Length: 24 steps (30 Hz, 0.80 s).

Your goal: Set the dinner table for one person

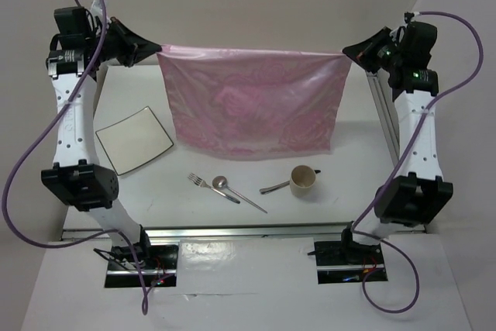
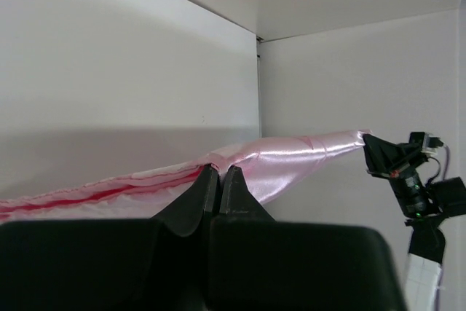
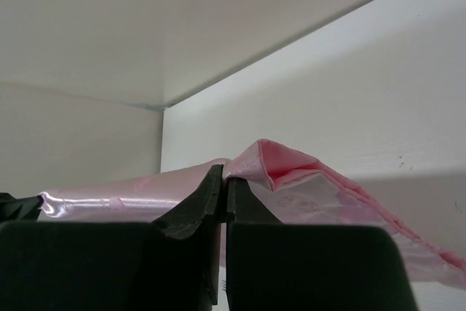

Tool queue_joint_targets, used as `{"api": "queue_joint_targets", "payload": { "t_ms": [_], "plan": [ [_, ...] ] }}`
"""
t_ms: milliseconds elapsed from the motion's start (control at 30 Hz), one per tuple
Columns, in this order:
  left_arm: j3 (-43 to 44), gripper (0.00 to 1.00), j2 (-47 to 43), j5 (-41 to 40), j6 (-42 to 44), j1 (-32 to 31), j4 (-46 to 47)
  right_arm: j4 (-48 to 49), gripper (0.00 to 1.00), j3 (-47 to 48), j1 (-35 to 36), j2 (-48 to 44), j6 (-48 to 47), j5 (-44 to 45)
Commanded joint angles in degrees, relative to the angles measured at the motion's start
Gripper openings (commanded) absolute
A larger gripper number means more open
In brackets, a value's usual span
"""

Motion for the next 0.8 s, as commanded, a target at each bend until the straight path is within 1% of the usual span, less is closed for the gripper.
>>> {"api": "queue_joint_targets", "payload": {
  "t_ms": [0,67,133,233,300,367,400,433,467,500,533,567,600,633,667,700,733,767],
  "plan": [
    [4.92,0.0,4.19,-3.04,-1.52,3.67,7.08,6.58,0.0,6.52,-2.25,5.16,-0.51,7.73],
    [7.46,0.0,7.44,-0.3,-2.85,4.2,9.54,8.07,0.0,10.3,-2.25,8.59,0.19,7.12],
    [11.14,0.0,9.89,0.33,-3.46,4.2,10.16,10.69,0.0,11.97,-2.25,11.04,1.68,6.24],
    [15.81,0.0,12.28,1.9,-5.66,4.9,12.17,11.24,0.0,17.06,-1.72,14.21,3.01,5.45],
    [16.35,0.0,13.6,4.44,-7.5,5.6,14.37,10.71,0.0,17.08,-1.72,14.22,3.53,4.83],
    [15.74,0.0,13.6,4.46,-7.51,5.61,14.38,11.33,0.0,16.03,-1.19,13.61,3.54,5.36],
    [12.52,0.0,12.56,3.59,-6.21,5.61,13.59,12.54,0.0,10.89,-1.19,11.87,3.54,5.36],
    [12.48,0.0,11.33,3.06,-5.67,5.61,13.59,12.56,0.0,10.84,-1.19,10.81,3.54,5.36],
    [6.92,0.0,9.93,3.05,-5.15,5.61,13.59,13.08,0.0,8.66,-1.19,9.58,3.54,5.36],
    [3.73,0.0,8.17,3.05,-4.53,6.22,13.59,13.08,0.0,3.51,-1.19,8.26,3.54,5.36],
    [0.22,0.0,4.15,1.75,-2.78,6.22,13.06,13.78,0.0,0.32,-1.19,5.11,3.54,5.36],
    [-7.48,0.0,1.76,1.04,-1.9,6.22,13.06,14.31,0.0,-6.67,-0.67,3.17,3.01,5.36],
    [-11.64,0.0,-0.44,0.25,-0.67,6.22,13.06,15.01,0.0,-10.4,-0.66,1.5,3.01,4.14],
    [-15.51,0.0,-4.9,-2.02,1.43,6.22,13.06,15.02,0.0,-13.91,-0.06,-1.91,3.01,4.13],
    [-23.3,0.0,-7.12,-3.26,2.23,6.75,11.06,15.02,0.0,-20.3,0.47,-3.51,2.23,3.61],
    [-27.46,0.0,-9.4,-4.32,3.2,6.75,11.04,14.5,0.0,-23.5,0.48,-5.01,1.7,3.6],
    [-30.99,0.21,-11.34,-6.25,5.12,7.27,10.43,13.79,0.0,-26.31,1.0,-6.42,0.56,3.6],
    [-34.07,0.45,-13.19,-7.05,6.19,7.28,9.73,12.57,0.0,-29.21,1.0,-9.21,-0.32,3.6]
  ]
}}
